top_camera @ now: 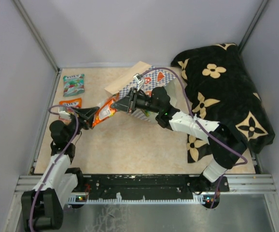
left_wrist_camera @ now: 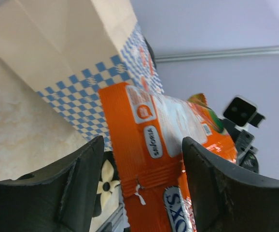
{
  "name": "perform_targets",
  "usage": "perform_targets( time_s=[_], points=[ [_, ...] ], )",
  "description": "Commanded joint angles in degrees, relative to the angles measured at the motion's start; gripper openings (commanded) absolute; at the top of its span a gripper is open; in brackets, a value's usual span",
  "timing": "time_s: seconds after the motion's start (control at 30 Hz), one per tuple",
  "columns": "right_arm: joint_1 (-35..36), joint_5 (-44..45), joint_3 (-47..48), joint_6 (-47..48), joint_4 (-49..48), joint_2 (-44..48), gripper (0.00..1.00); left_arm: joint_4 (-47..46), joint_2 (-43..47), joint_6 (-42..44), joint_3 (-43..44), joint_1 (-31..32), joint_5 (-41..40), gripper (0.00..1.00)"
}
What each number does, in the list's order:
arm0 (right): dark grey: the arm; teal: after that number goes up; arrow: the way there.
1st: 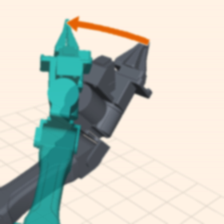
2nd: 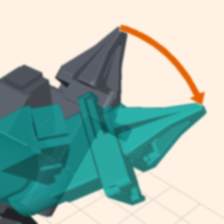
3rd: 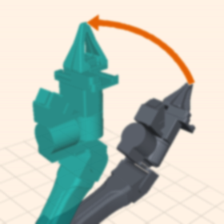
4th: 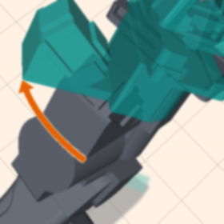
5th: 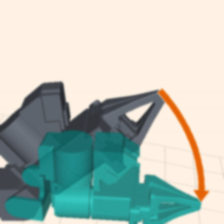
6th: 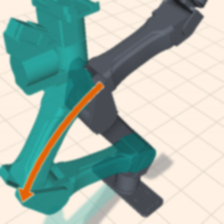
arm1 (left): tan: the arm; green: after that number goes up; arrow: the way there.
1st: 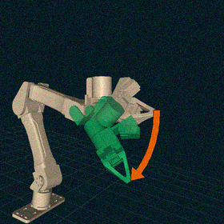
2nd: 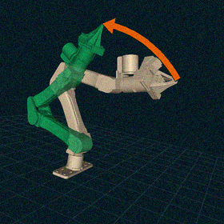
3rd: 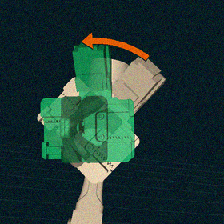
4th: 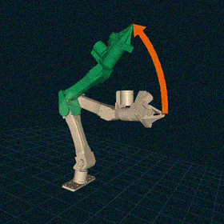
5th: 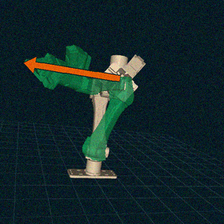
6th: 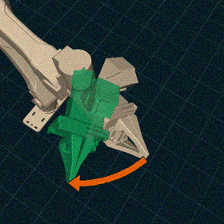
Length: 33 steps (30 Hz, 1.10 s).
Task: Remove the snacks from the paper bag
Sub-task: Place the snack at the center of the board.
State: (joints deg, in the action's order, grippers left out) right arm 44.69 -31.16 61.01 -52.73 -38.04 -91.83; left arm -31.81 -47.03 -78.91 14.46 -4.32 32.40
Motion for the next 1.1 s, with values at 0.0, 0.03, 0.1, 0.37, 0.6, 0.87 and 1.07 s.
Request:
perform_targets(
  time_s=[0.0,0.03,0.1,0.37,0.6,0.87,1.07],
  points=[
    [-0.39,-0.33,0.81,0.08,-5.85,2.95,0.00,-11.49,0.88,-4.98,0.77,-0.77,5.07,0.71],
    [-0.39,-0.31,0.71,0.20,-5.75,2.78,0.00,-11.44,1.01,-4.98,1.13,-0.78,5.16,0.71],
    [-0.36,-0.32,0.45,0.20,-5.89,2.39,0.00,-11.76,1.06,-5.55,1.75,-0.95,5.71,0.71],
    [-0.39,-0.01,0.33,0.69,-5.52,1.59,0.00,-13.05,1.16,-7.30,1.85,-1.56,7.07,0.46],
    [-0.43,0.65,0.37,1.39,-3.44,1.14,0.00,0.01,5.59,0.60,5.40,-2.05,4.54,0.00],
    [-6.83,1.46,-4.17,11.89,14.18,13.82,0.99,35.98,11.08,21.27,20.56,-2.26,-12.78,0.00],
    [-22.01,-0.17,-17.69,10.30,20.35,33.14,0.99,52.20,14.00,26.29,28.03,-2.20,-29.98,0.00]
  ],
)
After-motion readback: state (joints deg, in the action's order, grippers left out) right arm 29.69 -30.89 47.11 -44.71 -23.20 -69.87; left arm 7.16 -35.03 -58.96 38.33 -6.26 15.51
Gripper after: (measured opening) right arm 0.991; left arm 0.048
